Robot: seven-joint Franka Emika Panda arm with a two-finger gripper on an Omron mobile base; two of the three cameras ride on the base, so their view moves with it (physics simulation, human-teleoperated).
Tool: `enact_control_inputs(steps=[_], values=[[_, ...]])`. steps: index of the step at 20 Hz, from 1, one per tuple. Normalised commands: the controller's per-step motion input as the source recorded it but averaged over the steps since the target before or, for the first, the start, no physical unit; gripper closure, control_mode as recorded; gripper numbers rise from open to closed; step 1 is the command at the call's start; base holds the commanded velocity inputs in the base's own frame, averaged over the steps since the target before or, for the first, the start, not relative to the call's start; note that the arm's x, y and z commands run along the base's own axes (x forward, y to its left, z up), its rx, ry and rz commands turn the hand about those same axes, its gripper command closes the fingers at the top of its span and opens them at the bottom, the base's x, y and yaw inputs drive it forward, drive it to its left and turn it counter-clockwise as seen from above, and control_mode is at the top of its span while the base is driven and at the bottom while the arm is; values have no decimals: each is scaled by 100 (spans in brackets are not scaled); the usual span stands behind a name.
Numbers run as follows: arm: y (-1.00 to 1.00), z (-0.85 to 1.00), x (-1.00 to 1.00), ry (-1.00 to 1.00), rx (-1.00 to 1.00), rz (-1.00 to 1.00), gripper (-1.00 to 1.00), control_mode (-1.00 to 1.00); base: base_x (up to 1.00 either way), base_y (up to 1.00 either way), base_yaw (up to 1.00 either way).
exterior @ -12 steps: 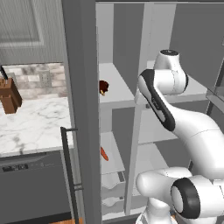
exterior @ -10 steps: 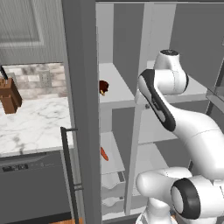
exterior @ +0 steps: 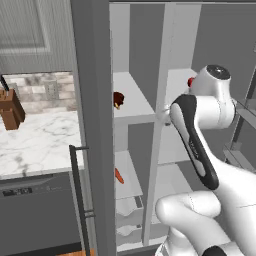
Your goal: Pick up the frozen steak from the freezer, place it on any shelf in the fridge, and close the fridge and freezer doors when done.
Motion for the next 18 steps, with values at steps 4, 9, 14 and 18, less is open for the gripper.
enact_control_inputs(steps=[4, 9, 14, 18], values=[[50, 70, -39, -39, 1, 0, -100, -100, 0, 0, 0], [61, 75, -6, -22, 0, 0, -100, -100, 0, 0, 0], [58, 42, 0, -5, 0, 0, -100, -100, 0, 0, 0], [36, 3, 0, 0, 0, 0, -100, -100, 0, 0, 0]])
